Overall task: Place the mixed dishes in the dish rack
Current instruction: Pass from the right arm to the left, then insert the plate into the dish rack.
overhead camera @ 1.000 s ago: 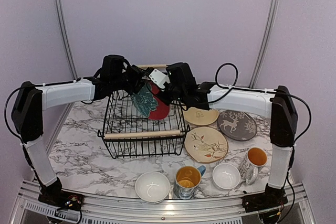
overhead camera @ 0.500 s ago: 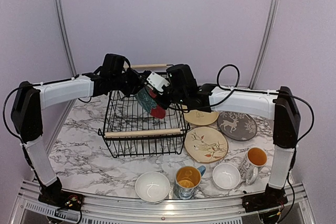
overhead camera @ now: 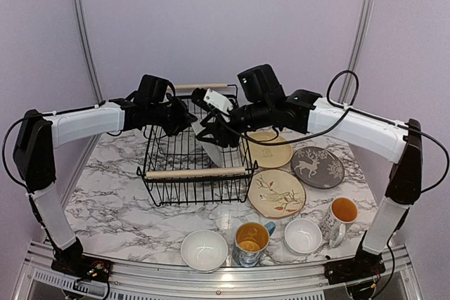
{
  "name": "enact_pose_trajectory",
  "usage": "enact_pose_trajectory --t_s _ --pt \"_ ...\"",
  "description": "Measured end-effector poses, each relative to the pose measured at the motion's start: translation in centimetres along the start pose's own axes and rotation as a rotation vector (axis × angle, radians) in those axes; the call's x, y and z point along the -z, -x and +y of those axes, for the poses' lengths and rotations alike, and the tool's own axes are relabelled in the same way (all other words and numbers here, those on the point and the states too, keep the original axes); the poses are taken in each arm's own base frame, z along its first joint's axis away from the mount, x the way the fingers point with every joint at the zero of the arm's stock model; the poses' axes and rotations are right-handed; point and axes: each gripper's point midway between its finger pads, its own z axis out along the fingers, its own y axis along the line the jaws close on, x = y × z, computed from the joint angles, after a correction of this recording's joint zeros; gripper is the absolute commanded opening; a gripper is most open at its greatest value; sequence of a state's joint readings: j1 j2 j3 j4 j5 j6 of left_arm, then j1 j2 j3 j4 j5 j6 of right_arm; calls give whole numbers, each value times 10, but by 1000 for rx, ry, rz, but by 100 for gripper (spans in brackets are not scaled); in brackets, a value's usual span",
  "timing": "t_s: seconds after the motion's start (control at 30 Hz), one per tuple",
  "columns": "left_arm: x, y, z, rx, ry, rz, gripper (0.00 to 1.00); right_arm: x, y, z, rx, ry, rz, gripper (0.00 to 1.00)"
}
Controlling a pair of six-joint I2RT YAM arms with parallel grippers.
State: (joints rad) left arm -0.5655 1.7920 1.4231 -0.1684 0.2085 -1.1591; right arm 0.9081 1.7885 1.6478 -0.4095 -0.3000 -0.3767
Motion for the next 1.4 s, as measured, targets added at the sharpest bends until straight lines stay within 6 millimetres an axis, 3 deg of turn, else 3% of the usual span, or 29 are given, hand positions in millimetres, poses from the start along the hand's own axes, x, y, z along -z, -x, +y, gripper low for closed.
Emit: enact_pose_trajectory --t_s 0.07,0.13,0.23,0.37,0.53,0.7,0.83,1.07,1.23,1.4 --pt "0 -2 -3 -26 -3 6 0 35 16 -23 -43 -17 -57 50" --pt "1 -5 -8 -65 0 14 0 71 24 -64 -91 -97 -108 51" --pt "5 -7 -25 -154 17 12 0 114 11 -126 -177 -244 -131 53" --pt "15 -2 -67 -310 -27 -21 0 140 -42 -195 -332 -387 -91 53" --pt "23 3 -109 -493 -101 -72 0 117 -129 -243 -514 -443 27 53" --pt "7 -3 -103 -641 -65 -78 0 73 -201 -245 -625 -387 157 54" --pt "-14 -7 -85 -710 -11 -71 0 46 -222 -238 -674 -303 190 54" --pt "-36 -10 -67 -758 15 -85 0 22 -202 -216 -650 -194 169 54" --pt "-39 -2 -78 -779 -20 -151 0 6 -189 -194 -616 -133 174 54" --pt "-37 6 -93 -794 -69 -220 0 4 -187 -186 -604 -93 172 54"
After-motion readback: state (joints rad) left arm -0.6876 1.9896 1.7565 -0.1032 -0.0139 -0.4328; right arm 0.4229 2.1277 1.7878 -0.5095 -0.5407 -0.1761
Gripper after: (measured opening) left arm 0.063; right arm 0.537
